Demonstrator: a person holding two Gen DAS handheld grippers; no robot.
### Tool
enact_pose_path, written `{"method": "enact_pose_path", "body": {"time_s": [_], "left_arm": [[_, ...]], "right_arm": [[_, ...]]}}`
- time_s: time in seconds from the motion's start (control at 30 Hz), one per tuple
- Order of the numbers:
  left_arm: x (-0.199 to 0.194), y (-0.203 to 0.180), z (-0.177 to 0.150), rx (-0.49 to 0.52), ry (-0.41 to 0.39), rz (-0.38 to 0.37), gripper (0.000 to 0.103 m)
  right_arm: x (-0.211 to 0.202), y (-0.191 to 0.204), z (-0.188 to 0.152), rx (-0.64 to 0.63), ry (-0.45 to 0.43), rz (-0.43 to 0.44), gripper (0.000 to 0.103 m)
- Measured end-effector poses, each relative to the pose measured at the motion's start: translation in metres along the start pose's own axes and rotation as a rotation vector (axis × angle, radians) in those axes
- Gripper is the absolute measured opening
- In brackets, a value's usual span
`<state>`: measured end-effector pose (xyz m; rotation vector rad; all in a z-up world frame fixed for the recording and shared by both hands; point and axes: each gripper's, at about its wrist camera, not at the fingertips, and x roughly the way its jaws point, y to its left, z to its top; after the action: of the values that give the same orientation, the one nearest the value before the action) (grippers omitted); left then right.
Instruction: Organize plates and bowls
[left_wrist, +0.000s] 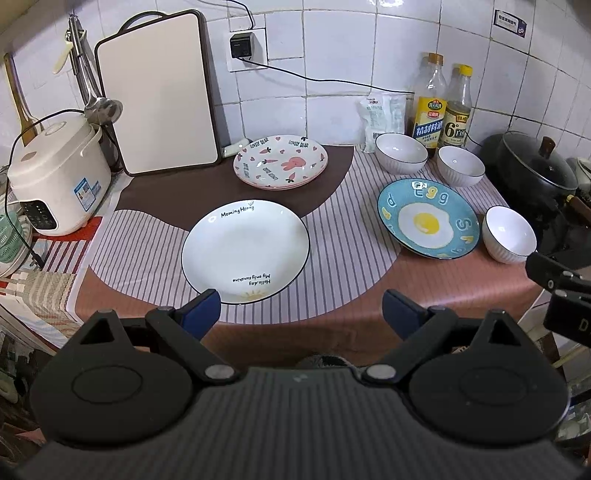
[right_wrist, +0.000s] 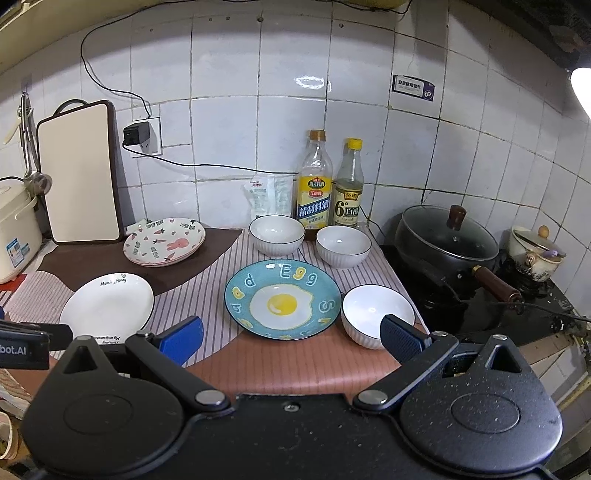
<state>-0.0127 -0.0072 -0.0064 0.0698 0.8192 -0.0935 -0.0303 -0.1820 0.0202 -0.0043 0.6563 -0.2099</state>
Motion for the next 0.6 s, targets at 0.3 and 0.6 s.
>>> {"method": "enact_pose_path", "body": {"time_s": [0.3, 0.6], "left_arm": [[0.0044, -0.0006, -0.0006, 0.007, 0.005, 0.01, 0.095], [0.0058, -0.0029, -0.0029, 0.006, -0.015, 0.014, 0.095]], "right_arm": [[-0.0009, -0.0012, -0.0079, -0.003, -0.009, -0.01, 0.103], [-0.0007, 0.0006, -0.0107, -0.006, -0.022, -0.012, 0.103]]}}
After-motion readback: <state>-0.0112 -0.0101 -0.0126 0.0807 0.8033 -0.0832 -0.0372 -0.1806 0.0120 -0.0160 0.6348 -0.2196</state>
